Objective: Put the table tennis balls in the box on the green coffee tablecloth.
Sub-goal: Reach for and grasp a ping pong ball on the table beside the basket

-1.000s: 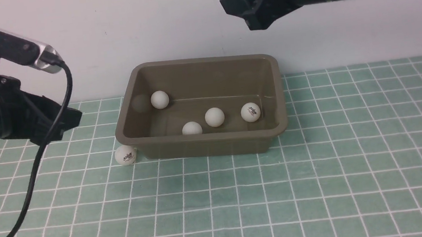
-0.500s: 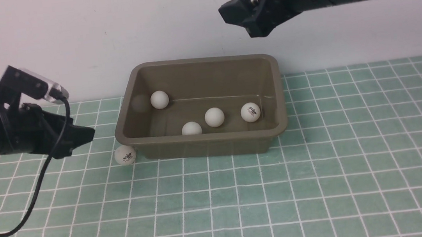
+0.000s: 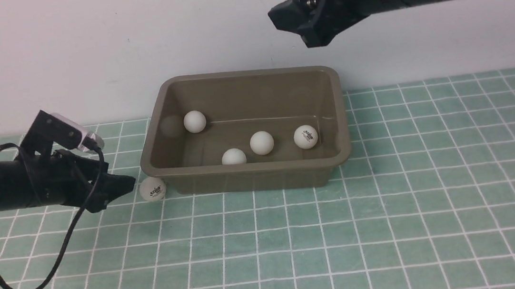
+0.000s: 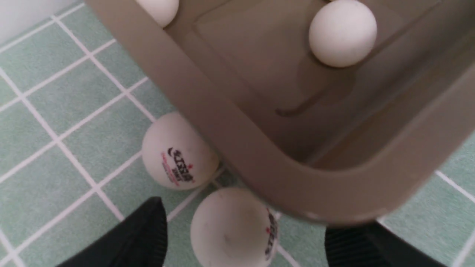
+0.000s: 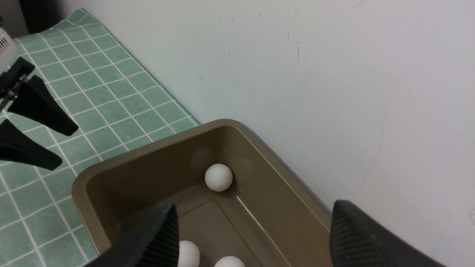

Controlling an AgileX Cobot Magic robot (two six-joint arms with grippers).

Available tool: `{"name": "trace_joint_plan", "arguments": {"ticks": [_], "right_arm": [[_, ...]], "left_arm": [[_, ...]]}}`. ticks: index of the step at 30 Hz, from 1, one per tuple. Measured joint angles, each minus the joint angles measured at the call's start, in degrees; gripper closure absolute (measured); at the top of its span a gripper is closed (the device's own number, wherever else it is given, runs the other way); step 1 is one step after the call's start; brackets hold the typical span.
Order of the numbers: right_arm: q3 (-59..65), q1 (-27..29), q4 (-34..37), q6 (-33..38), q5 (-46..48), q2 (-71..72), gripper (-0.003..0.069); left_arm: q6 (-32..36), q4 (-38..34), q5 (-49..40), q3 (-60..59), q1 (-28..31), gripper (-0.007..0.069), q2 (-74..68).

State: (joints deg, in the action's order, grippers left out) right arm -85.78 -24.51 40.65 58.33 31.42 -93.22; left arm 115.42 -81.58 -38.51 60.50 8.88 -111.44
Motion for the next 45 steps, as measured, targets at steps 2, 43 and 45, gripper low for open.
{"name": "trace_joint_plan", "arguments": {"ticks": [2,43,45], "right_arm": [[0.0,0.0,0.0,0.0,0.05,0.0,0.0162],[0.0,0.0,-0.18,1.32,-0.62,0.0,0.0162],[0.0,0.0,-0.18,1.32,-0.77,0.0,0.0162]], "left_arm": [[0.0,-0.2,2.06,0.32,-1.19,0.0111,-0.55],[-2.77,3.72,9.8,0.41,1.59,0.0279,3.18],[-2.54,3.58,7.42,0.72,1.73,0.0279,4.07]]}}
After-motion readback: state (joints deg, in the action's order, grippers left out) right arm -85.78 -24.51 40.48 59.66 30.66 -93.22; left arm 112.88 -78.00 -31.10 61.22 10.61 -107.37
